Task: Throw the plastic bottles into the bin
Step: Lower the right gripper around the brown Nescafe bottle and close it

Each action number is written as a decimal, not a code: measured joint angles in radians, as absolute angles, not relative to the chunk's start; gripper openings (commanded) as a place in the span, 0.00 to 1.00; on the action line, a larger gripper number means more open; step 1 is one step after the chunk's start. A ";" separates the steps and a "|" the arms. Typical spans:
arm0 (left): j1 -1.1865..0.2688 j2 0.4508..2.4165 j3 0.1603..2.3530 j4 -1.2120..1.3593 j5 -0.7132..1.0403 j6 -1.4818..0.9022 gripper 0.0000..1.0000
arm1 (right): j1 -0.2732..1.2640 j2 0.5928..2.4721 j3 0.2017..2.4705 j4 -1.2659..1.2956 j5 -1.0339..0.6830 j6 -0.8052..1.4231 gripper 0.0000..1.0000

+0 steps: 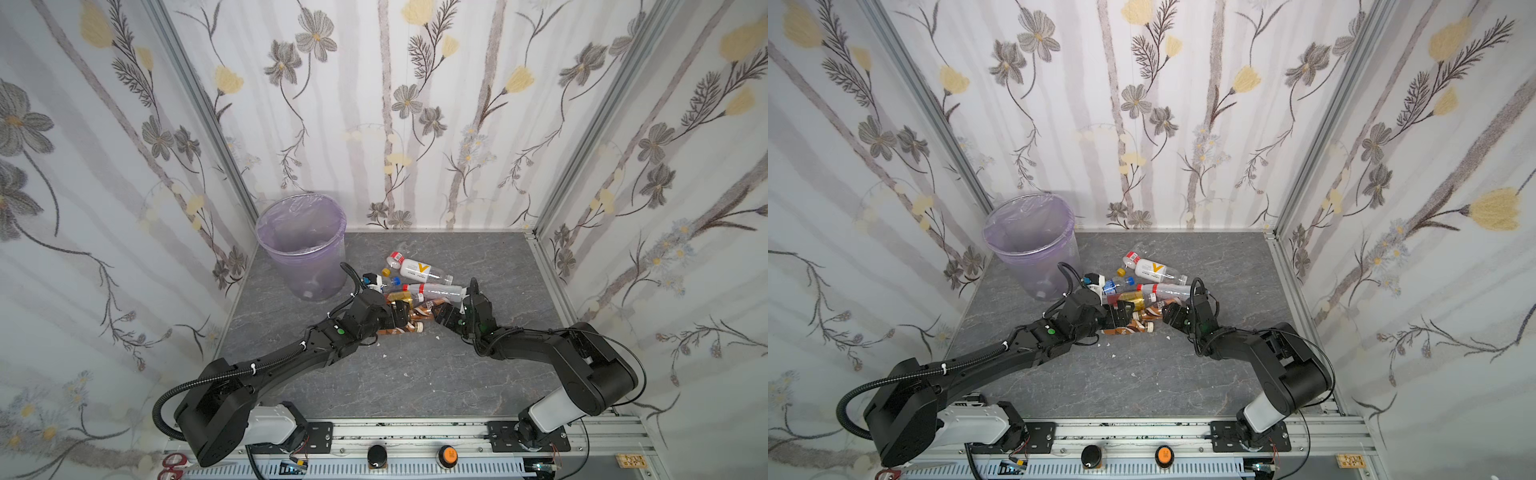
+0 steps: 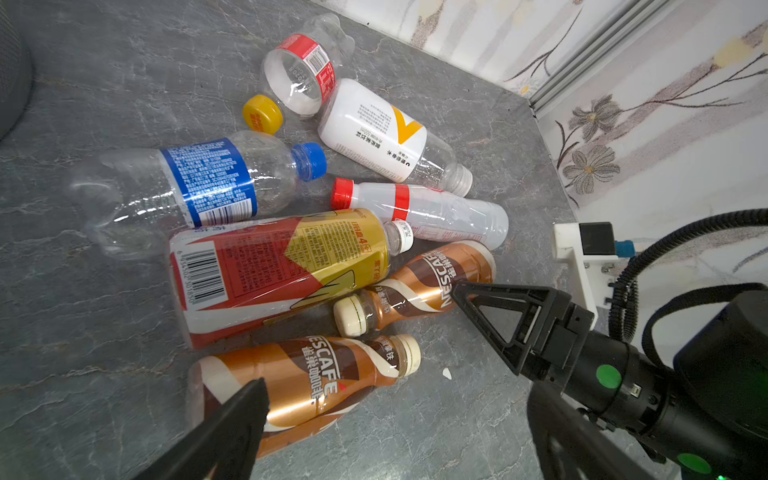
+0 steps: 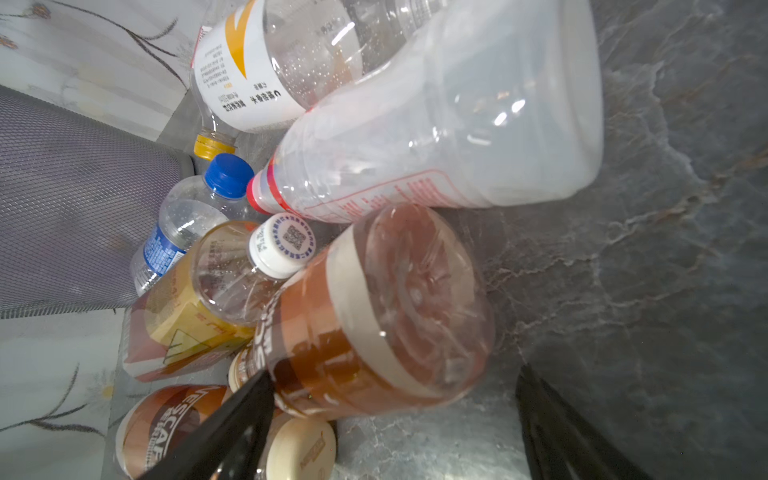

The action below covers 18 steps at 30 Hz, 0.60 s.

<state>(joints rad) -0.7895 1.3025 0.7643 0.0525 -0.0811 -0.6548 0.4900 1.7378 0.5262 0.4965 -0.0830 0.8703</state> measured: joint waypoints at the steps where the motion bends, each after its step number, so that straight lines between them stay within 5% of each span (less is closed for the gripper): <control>1: -0.789 1.303 0.763 0.054 -0.080 -0.654 1.00 | 0.489 1.745 0.530 0.501 -0.084 0.873 0.87; 18: -0.790 1.312 0.754 0.056 -0.076 -0.650 1.00 | 0.463 1.789 0.552 0.609 -0.174 0.953 0.92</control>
<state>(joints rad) -0.7902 1.3125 0.7544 0.0555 -0.0757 -0.6502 0.4629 1.7885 0.5522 0.6094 -0.1741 0.9531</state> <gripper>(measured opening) 0.997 0.921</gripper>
